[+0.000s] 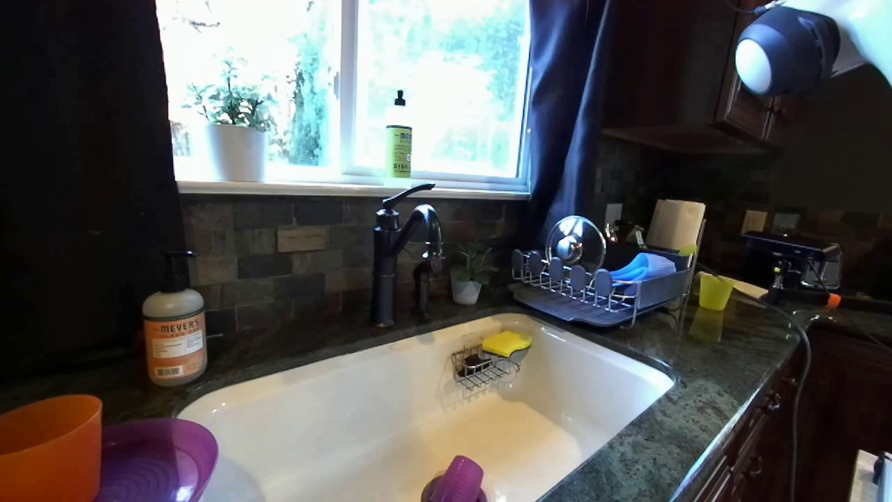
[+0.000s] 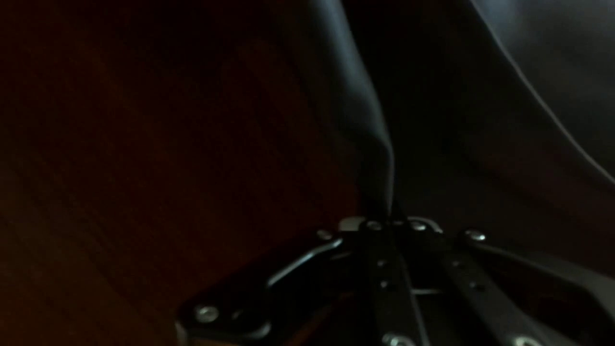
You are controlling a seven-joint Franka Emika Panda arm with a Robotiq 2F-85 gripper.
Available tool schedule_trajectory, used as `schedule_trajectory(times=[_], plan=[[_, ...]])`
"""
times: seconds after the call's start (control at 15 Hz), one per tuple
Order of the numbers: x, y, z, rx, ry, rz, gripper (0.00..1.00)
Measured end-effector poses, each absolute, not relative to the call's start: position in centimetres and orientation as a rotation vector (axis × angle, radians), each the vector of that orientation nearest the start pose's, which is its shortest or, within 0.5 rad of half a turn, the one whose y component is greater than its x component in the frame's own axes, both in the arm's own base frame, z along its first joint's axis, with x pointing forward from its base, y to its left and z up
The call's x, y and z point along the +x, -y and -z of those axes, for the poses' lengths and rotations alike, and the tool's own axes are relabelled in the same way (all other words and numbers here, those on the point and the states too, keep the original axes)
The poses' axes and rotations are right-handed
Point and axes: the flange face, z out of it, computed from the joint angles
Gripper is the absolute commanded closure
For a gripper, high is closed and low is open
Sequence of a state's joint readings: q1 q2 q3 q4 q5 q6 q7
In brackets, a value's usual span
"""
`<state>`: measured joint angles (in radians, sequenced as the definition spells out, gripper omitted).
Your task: Pull the curtain to the right
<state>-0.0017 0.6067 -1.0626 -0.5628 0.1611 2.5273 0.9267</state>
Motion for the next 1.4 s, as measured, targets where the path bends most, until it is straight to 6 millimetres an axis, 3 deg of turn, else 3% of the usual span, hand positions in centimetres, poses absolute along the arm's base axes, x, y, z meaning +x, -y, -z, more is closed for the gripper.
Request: schedule_trajectory(times=[0.33,0.53,0.6,0.67,1.0,1.27,1.4], plan=[[57.4,24.6,-91.7,-1.835,-1.518,2.389,1.0],[56.8,24.6,-92.3,-1.727,-1.625,2.39,1.0],[56.4,24.5,-92.6,-1.68,-1.675,2.393,0.73],[56.0,24.3,-93.0,-1.638,-1.724,2.398,0.72],[55.1,24.5,-93.2,-1.455,-1.967,2.453,0.35],[55.3,24.1,-93.1,-1.421,-1.995,2.536,0.05],[55.7,23.1,-93.3,-1.503,-1.925,2.523,0.0]])
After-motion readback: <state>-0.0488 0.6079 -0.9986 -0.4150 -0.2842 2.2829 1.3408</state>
